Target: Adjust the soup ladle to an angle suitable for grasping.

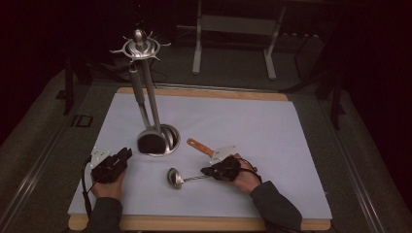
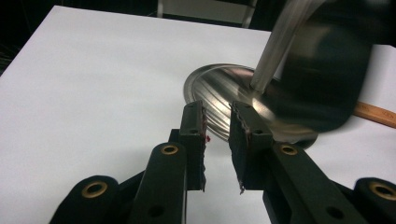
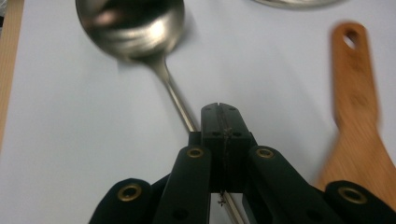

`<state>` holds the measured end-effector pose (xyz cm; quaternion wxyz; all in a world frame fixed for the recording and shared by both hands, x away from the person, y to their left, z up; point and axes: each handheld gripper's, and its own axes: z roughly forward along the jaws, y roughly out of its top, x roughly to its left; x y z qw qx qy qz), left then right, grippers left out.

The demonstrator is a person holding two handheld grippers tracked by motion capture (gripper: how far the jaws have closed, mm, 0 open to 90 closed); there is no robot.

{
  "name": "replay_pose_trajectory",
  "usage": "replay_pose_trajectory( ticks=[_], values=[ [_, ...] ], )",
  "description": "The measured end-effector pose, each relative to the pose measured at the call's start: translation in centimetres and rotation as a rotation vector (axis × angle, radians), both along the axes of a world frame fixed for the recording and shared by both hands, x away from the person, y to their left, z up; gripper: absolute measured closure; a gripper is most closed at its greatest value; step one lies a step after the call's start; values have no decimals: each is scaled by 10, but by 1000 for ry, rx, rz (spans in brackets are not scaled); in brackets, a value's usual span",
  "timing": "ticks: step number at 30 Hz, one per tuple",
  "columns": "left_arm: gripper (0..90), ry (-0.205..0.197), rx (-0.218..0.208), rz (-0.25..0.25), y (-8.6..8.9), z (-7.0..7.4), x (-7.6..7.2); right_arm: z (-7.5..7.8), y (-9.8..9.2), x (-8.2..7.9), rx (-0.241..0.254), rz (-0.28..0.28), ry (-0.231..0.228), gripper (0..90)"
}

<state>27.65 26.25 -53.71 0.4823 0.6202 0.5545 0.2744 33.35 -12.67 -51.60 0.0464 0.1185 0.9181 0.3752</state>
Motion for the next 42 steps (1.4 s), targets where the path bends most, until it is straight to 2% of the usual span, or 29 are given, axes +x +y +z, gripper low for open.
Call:
replay_pose_trajectory(
  ticks=[5,7,9,12,13,14,15,16,19,21,23,27,36,39,42],
  values=[
    [758,2,1,1,0,0,0,3,-34,-8,-11,-51,-11,900],
    [758,2,2,1,-1,0,0,5,-45,-12,2,-55,-2,900],
    [758,4,4,1,-1,0,1,6,-53,-17,-31,-70,-16,900],
    [758,4,7,0,-1,0,1,4,-63,-22,-69,-75,-14,900],
    [758,4,7,0,-1,0,1,4,-63,-22,-69,-75,-14,900],
    [758,7,10,0,-1,-1,1,3,-65,-23,-92,-78,-20,900],
    [758,7,13,0,-1,-1,1,0,-67,-24,-145,-96,-29,900],
    [758,7,12,0,-2,-1,1,-2,-66,-23,-169,-105,-38,900],
    [758,9,15,1,-2,-1,1,-2,-66,-21,-189,-131,-59,900],
    [758,9,13,1,-1,-1,1,-2,-63,-14,-216,-177,-90,900],
    [758,9,11,2,-1,-1,2,-2,-62,-8,-216,-207,-93,900],
    [758,9,8,4,-1,-1,2,-3,-55,7,-201,-271,-75,900],
    [758,11,4,8,-1,-1,2,-4,-25,39,-173,-390,-50,900],
    [758,11,2,10,-1,0,2,-2,-13,39,-150,-413,-58,900],
    [758,13,4,9,-1,-1,2,2,2,29,-108,-373,-63,900]
  ],
)
